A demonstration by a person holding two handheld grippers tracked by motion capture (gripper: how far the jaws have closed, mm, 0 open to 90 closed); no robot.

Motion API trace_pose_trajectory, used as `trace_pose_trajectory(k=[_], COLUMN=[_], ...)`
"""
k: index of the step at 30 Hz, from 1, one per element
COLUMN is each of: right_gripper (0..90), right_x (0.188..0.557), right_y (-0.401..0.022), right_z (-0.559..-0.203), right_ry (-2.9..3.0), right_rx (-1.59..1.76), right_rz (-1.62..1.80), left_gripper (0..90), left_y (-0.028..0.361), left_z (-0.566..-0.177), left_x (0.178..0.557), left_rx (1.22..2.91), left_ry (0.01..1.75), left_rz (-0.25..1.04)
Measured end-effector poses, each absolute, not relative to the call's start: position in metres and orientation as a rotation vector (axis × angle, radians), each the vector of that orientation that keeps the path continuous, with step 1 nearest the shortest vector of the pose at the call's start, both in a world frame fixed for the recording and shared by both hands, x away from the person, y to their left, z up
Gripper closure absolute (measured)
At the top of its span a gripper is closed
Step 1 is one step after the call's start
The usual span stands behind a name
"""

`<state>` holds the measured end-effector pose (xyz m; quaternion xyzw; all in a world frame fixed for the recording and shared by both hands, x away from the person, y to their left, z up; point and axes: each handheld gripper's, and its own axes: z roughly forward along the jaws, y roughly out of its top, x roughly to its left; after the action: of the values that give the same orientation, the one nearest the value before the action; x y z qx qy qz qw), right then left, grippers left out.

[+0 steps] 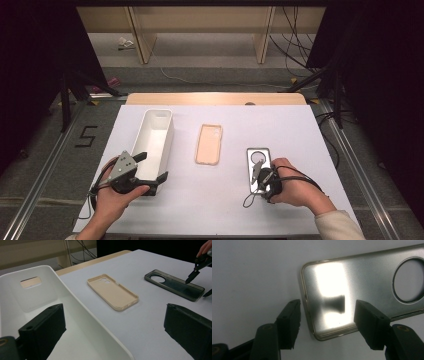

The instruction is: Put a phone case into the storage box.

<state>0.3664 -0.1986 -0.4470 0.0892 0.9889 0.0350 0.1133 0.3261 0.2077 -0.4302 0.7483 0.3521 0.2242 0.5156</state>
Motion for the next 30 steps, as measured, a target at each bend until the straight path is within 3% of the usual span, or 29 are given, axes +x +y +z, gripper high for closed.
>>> trace_pose_trajectory(k=[21, 30], right_gripper=[53.4, 66.5], right_x=[0.369, 0.368], right_y=[-0.187, -0.184], right_z=[-0.451, -0.451], right_ry=[2.937, 2.967], right_rx=[0.176, 0.137], right_rz=[0.031, -0.005], left_gripper=[3.4, 3.7], left_y=[0.207, 0.206], left_z=[-0.430, -0.431], left_x=[0.326, 0.326], left_rx=[1.792, 1.791], left_ry=[0.843, 0.841], left_rz=[0.532, 0.529])
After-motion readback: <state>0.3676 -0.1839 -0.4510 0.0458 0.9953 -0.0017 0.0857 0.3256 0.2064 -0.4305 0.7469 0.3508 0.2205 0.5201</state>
